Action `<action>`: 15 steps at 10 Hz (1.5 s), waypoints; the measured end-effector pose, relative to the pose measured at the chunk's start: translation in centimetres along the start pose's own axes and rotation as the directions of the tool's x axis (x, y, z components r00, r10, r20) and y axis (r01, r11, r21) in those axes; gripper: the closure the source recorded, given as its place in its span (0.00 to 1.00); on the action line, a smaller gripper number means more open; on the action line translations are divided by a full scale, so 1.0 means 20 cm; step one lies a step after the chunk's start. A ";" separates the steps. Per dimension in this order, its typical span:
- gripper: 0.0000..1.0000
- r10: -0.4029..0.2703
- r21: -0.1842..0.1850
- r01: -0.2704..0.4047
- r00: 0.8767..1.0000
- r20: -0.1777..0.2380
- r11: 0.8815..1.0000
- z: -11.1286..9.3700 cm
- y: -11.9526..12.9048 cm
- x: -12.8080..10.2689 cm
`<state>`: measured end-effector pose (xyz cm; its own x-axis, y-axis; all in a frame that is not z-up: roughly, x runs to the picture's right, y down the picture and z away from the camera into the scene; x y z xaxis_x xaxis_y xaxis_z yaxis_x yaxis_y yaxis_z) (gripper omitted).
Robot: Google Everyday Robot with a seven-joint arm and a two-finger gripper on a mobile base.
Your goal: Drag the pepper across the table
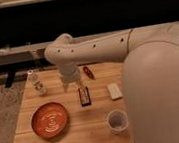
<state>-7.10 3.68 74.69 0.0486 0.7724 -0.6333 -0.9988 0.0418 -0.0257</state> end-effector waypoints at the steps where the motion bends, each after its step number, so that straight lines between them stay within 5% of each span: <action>1: 0.35 0.004 -0.001 -0.004 1.000 0.000 1.000 0.00 -0.06 -0.11; 5: 0.35 -0.049 -0.051 0.049 0.999 -0.007 0.997 0.05 -0.28 -0.52; 7: 0.35 -0.115 -0.080 0.113 0.993 -0.018 0.990 0.19 -0.36 -0.70; 11: 0.35 -0.181 -0.107 0.172 0.981 -0.074 0.979 0.50 -0.43 -0.84; 15: 0.35 -0.159 -0.056 0.153 0.982 -0.107 0.987 0.70 -0.48 -0.90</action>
<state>1.78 -1.69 97.17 0.2054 0.6838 -0.7001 -0.9783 0.1244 -0.1656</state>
